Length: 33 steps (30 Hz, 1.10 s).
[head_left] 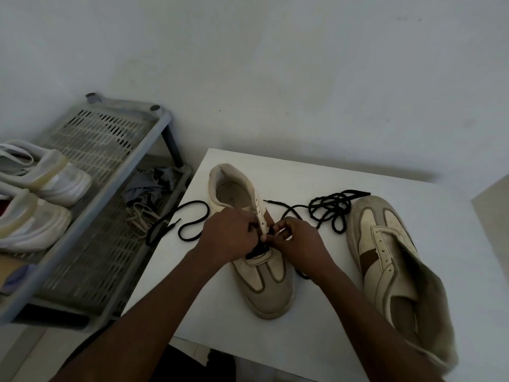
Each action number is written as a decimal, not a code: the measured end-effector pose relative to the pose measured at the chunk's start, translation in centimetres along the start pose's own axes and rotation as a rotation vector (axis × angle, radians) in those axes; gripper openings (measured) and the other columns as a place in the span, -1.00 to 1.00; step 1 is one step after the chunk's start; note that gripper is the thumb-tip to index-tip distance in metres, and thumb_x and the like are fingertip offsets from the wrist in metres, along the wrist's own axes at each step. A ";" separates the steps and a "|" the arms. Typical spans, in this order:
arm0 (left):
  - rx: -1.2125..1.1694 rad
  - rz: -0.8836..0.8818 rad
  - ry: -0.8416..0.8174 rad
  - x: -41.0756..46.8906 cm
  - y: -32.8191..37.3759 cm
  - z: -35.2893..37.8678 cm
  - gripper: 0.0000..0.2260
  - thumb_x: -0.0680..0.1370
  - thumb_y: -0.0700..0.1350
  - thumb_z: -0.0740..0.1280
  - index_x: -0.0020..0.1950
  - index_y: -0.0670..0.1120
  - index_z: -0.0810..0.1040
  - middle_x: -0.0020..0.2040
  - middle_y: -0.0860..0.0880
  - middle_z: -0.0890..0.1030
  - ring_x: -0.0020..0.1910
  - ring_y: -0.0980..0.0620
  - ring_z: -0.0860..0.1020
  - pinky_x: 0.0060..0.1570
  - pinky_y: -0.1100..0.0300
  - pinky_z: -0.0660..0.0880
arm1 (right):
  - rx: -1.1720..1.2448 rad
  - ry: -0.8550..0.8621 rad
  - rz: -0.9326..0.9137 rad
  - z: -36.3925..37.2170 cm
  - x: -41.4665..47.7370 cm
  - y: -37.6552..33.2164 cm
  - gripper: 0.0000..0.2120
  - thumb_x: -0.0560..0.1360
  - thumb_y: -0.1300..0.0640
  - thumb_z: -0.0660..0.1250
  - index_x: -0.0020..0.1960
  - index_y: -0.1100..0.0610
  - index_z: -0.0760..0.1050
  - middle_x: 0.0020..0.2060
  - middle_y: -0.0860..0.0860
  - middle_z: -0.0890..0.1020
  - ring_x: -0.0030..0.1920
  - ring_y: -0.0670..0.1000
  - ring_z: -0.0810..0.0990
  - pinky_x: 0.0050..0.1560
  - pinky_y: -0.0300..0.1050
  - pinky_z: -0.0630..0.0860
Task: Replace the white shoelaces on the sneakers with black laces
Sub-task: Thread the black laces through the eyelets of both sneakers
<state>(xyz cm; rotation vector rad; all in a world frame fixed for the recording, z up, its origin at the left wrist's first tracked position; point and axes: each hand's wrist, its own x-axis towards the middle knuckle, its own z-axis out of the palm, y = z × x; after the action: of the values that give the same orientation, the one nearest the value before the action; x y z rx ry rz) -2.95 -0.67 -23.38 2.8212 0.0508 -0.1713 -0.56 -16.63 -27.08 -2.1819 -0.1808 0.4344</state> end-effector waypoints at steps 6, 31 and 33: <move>-0.080 0.143 -0.212 0.1 -1.2 -0.7 -0.67 0.53 -0.27 0.19 0.20 -0.03 0.59 0.07 -0.02 0.62 0.02 -0.01 0.56 -0.08 0.16 0.48 | 0.033 0.093 -0.139 0.8 -0.1 0.2 -0.92 0.47 0.10 0.44 -0.08 0.09 0.59 -0.20 -0.05 0.63 -0.19 -0.11 0.55 -0.17 -0.23 0.46; -0.195 0.250 -0.224 -0.1 -1.1 0.1 -0.71 0.43 0.03 0.47 0.11 -0.02 0.63 0.01 0.06 0.64 -0.06 0.12 0.55 -0.12 0.24 0.47 | 0.587 0.371 0.046 -0.5 0.1 0.2 -0.94 0.58 0.16 0.28 -0.02 0.01 0.48 -0.16 0.07 0.66 -0.26 -0.04 0.61 -0.23 -0.11 0.53; -0.199 0.249 -0.216 -0.1 -1.1 0.0 -0.72 0.42 0.02 0.48 0.09 -0.03 0.64 -0.01 0.06 0.65 -0.08 0.12 0.55 -0.13 0.23 0.47 | 0.676 0.346 0.034 -1.1 0.2 -0.3 -0.91 0.59 0.18 0.27 -0.02 0.02 0.52 -0.11 0.00 0.66 -0.10 -0.07 0.63 -0.11 -0.15 0.55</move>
<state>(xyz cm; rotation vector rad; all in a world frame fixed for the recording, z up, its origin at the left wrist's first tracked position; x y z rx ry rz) -3.12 0.33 -23.69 2.5666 -0.3122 -0.3883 0.08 -17.23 -26.27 -1.5581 0.1756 0.1007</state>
